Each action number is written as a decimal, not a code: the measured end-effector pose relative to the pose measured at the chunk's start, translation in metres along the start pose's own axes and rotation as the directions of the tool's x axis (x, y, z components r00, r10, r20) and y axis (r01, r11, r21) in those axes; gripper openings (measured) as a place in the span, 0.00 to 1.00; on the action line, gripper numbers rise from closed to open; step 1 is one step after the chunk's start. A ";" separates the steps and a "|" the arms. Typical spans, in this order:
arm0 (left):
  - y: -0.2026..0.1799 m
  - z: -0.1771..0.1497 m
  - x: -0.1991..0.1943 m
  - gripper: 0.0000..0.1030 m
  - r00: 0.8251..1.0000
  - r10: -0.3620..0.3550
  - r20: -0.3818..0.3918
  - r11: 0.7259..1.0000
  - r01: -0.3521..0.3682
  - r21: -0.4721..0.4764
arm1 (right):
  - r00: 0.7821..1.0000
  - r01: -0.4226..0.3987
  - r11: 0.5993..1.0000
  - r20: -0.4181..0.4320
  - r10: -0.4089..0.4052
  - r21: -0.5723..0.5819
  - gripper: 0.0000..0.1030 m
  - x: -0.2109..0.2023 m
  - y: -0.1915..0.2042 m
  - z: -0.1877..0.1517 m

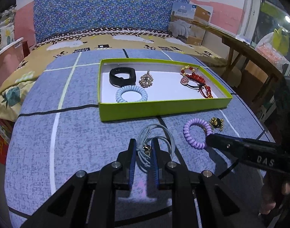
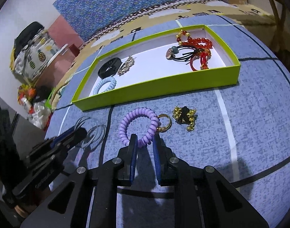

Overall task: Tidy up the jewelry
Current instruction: 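Grasp the grey cord loops with the left gripper while the right gripper grasps the purple coil hair tie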

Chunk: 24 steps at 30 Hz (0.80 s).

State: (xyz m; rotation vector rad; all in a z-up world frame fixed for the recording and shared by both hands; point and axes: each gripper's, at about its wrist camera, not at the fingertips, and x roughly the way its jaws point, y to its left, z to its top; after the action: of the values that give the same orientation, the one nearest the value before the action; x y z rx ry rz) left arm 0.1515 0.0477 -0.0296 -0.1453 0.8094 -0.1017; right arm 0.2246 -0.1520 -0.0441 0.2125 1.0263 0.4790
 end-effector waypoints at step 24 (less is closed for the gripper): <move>0.016 -0.007 -0.013 0.16 1.000 -0.007 0.022 0.999 0.008 -0.031 | 0.998 0.052 0.999 -0.025 -0.052 0.002 0.16 0.019 0.017 0.020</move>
State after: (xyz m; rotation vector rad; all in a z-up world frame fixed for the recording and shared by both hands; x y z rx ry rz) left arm 0.1384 0.0643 -0.0278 -0.1788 0.7886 -0.0940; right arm 0.2445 -0.1267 -0.0417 0.1820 1.0545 0.4342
